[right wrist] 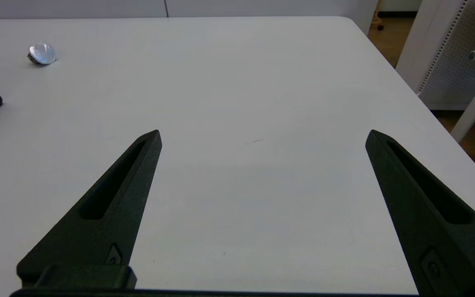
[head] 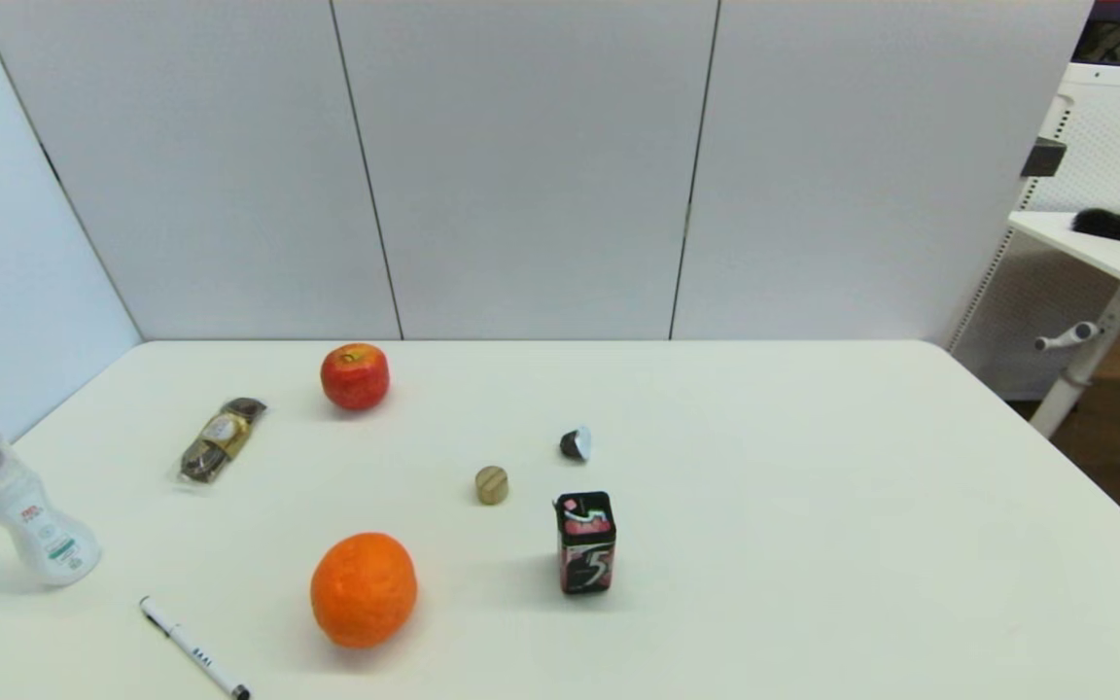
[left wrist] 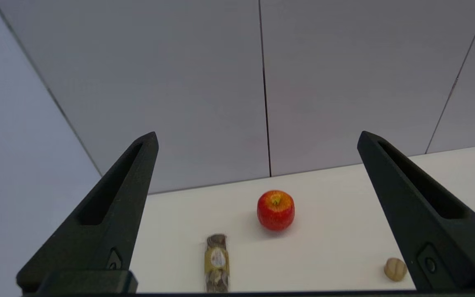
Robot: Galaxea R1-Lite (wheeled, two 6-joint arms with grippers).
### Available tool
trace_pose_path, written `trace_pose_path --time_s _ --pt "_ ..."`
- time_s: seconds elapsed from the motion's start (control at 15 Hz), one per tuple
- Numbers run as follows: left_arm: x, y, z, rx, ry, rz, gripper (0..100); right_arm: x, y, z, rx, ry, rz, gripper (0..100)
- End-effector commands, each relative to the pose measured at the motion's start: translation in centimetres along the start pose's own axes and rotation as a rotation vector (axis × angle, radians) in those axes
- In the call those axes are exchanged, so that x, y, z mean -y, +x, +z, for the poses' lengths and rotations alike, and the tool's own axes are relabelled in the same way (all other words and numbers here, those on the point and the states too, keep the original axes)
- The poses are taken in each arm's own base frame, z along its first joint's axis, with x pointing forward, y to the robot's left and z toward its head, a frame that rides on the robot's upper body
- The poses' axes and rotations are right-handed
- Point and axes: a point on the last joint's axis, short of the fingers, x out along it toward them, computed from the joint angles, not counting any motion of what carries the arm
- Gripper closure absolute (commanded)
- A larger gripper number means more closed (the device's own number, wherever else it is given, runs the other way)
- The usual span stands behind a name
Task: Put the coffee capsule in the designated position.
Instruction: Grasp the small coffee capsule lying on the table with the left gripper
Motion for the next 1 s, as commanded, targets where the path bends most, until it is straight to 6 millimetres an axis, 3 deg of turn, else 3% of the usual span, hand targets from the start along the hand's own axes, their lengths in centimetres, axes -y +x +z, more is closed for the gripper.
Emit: trace_pose_path --time_s 0.07,0.27,0.6,0.73,1.0 --pt "1.8 9.2 -0.5 -0.155 -0.006 -0.164 0 0.0 0.0 0.0 -0.001 0.001 0.001 0" --pt "3.7 13.6 -1.3 -0.234 -0.008 -0.243 0 0.0 0.0 0.0 -0.001 -0.001 0.001 0" --pt "11.5 19.5 -5.5 -0.47 0.01 -0.472 0 0.0 0.0 0.0 -0.001 0.001 0.001 0" --pt "13.7 21.1 -5.9 -0.534 -0.038 -0.503 0 0.0 0.0 0.0 -0.001 0.001 0.001 0" --pt "17.5 22.7 -9.5 -0.698 -0.126 -0.529 0 0.0 0.0 0.0 -0.001 0.001 0.001 0"
